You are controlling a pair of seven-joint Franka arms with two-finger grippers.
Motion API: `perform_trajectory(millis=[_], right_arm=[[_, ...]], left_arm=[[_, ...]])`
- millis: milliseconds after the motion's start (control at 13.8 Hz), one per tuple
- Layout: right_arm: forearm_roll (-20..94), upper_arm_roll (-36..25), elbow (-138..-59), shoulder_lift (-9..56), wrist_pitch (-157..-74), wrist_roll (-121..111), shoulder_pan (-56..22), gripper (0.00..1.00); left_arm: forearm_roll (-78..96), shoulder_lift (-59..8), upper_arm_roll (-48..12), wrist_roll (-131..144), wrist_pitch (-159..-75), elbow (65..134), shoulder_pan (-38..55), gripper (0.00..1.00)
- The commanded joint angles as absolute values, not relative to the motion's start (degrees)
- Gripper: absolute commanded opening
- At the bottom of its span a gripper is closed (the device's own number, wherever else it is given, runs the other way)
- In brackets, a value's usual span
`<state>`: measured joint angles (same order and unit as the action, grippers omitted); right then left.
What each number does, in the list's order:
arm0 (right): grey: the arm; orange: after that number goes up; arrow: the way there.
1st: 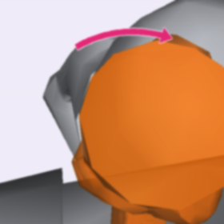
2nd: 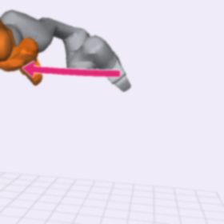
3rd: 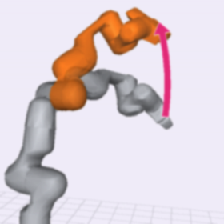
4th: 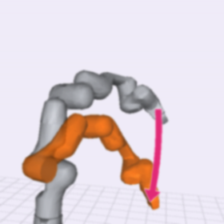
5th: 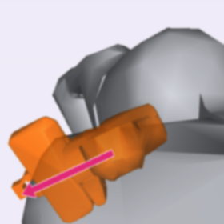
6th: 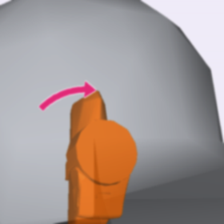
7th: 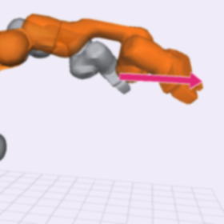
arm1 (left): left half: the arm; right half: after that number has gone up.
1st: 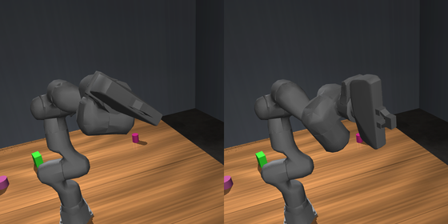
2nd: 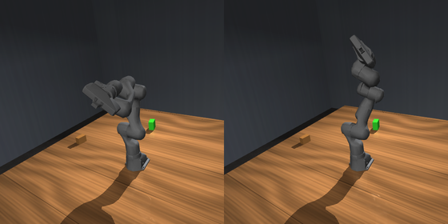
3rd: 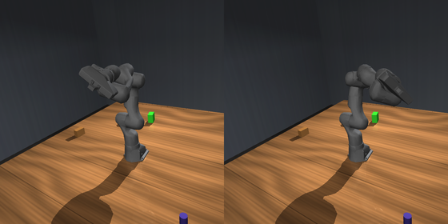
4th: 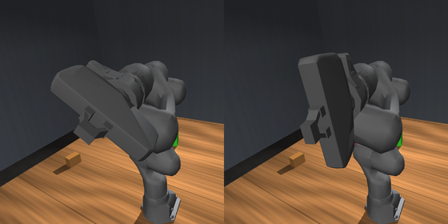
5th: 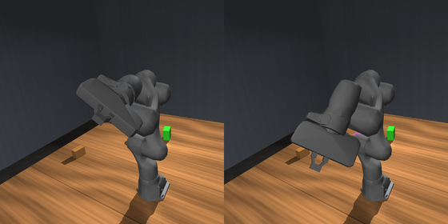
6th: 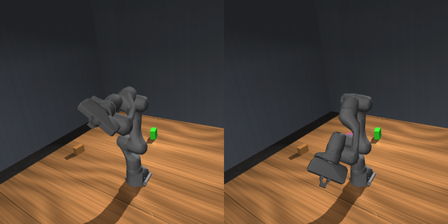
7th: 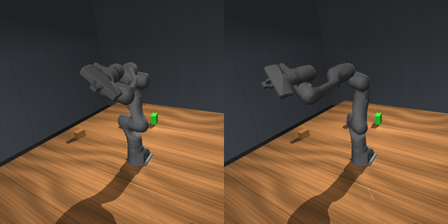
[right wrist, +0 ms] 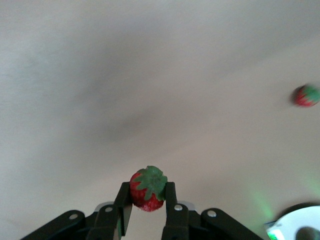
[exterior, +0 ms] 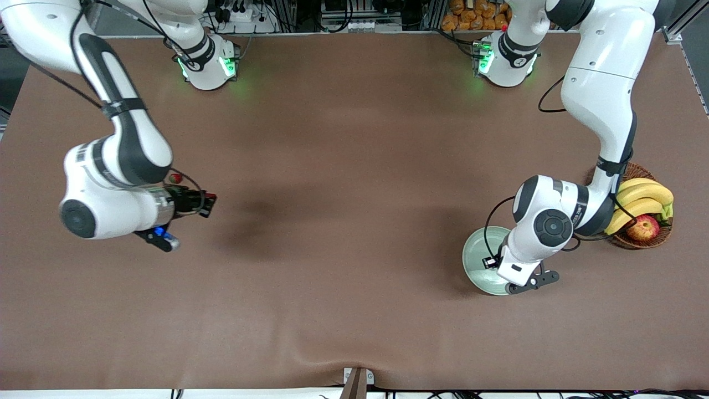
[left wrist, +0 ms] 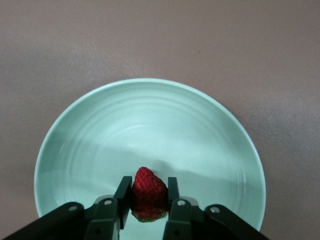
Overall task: Collect all strawberries into plate
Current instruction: 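Open the left gripper over the plate while the right gripper carries its strawberry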
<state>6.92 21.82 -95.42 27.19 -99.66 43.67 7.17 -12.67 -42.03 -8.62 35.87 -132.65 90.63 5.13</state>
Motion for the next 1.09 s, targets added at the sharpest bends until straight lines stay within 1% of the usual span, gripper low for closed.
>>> perform_trajectory(millis=[0,145,435,580,797,1015], right_arm=[[10.9,21.0,-96.2,26.9,-103.8,51.5,2.1,0.00],[11.6,21.0,-96.5,27.2,-107.3,56.0,-1.5,0.00],[11.8,20.9,-96.6,30.0,-115.1,66.8,-9.5,0.00],[11.8,21.0,-96.9,32.2,-119.2,69.1,-11.5,0.00],[11.8,20.9,-98.4,36.1,-128.6,73.2,-15.3,0.00],[11.7,20.9,-98.4,38.3,-133.5,76.0,-19.0,0.00]], left_arm=[[-13.9,-41.8,-8.8,35.9,-132.8,90.4,5.1,1.00],[-13.9,-41.5,-8.8,35.9,-132.8,90.4,5.2,1.00],[-13.5,-41.1,-9.2,36.8,-132.8,90.2,5.6,1.00],[-13.4,-41.0,-9.4,36.8,-132.8,90.2,5.7,1.00],[-13.4,-40.7,-9.4,37.6,-132.8,90.2,5.8,1.00],[-13.4,-40.3,-9.5,37.6,-132.8,90.2,5.8,1.00]])
